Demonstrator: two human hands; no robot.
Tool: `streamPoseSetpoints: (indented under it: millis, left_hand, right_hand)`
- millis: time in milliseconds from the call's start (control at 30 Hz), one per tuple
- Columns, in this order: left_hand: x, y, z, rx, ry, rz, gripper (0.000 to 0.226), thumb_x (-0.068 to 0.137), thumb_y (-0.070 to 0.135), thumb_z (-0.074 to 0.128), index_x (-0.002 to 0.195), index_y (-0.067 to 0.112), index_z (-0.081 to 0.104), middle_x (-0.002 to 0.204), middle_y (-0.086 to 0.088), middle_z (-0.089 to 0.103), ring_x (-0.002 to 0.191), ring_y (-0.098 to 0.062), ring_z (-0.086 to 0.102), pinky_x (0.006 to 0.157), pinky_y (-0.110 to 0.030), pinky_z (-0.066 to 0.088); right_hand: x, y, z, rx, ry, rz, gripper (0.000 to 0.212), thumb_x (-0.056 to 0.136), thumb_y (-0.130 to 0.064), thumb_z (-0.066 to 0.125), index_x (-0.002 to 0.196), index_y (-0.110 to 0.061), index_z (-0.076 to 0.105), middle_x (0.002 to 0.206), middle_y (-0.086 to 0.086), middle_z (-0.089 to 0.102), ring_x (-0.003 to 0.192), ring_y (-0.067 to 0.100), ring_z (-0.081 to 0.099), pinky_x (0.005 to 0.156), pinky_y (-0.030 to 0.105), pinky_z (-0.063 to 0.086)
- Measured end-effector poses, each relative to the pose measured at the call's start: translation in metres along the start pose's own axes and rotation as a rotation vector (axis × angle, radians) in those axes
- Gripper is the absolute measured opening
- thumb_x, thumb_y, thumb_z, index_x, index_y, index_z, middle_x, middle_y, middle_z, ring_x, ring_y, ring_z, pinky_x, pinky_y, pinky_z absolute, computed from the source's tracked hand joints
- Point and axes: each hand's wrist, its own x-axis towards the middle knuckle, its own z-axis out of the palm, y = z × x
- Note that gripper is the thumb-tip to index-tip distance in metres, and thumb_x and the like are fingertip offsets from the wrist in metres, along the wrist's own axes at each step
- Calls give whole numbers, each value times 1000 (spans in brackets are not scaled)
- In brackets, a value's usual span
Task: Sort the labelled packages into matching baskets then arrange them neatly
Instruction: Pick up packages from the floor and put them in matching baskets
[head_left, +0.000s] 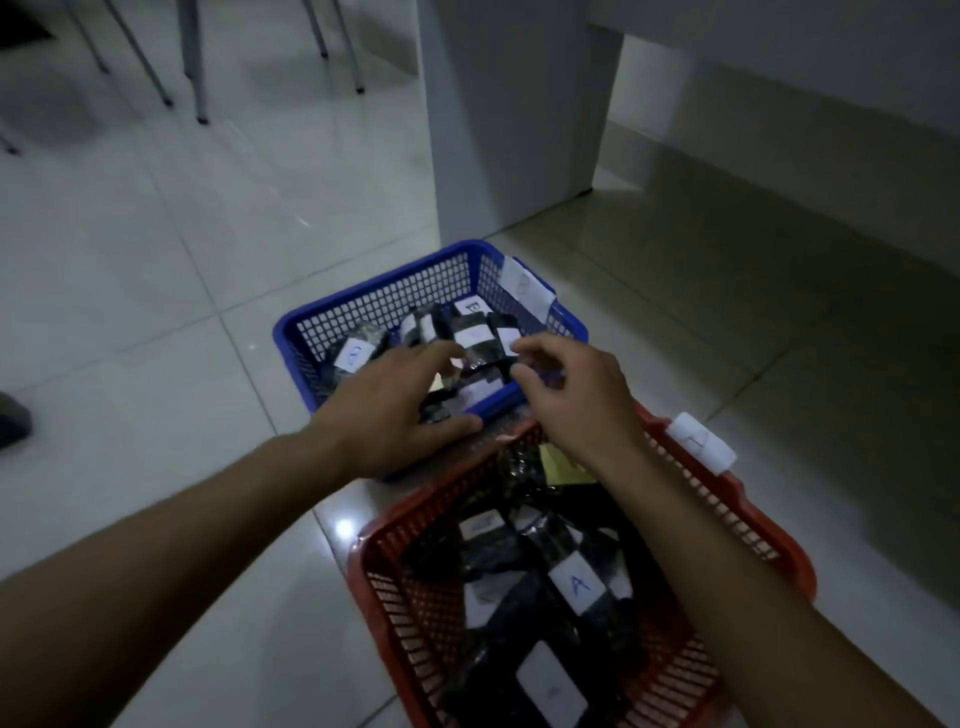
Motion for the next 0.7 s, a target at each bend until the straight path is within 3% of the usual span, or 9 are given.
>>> streamPoseSetpoints:
  millis: [100,200,333,467,700]
  left_hand:
    - [-11,-35,-33,22,63,-40,72,72,75,42,126,27,45,120,6,58,106,-16,55,84,-38,50]
    - [-29,-66,-63,111,92,-63,80,71,75,41,132,23,44,126,3,57,110,-20,54,87,-36,47]
    - [-67,-114,-100,212,70,-102,71,79,71,53,134,27,40,127,6,55,113,-18,52,88,-35,47]
    - [-129,-176,-143,290,-12,-169,70,82,67,52,138,28,35,132,11,50,120,-13,47,92,-32,45]
    - [-264,-302,-176,247,9,-355,61,83,65,54,131,30,41,129,11,52,115,-14,50,91,-35,46]
  right_hand:
    - [15,-31,18,60,-71,-67,29,93,-35,64,119,-21,67,109,-8,69,98,5,62,87,30,55]
    - [32,-75,43,-26,-138,-160,36,89,-42,66,120,-24,65,113,-8,67,102,9,61,89,28,50]
    - [50,-141,84,-132,-261,-272,41,88,-41,67,125,-23,60,115,-6,64,104,11,59,87,29,48]
    - [53,-205,133,-249,-345,-367,46,88,-44,67,128,-23,57,119,-5,62,106,13,58,88,28,46]
    - [32,-307,244,-329,-437,-505,48,87,-47,67,128,-28,54,121,-8,59,102,6,53,86,25,43]
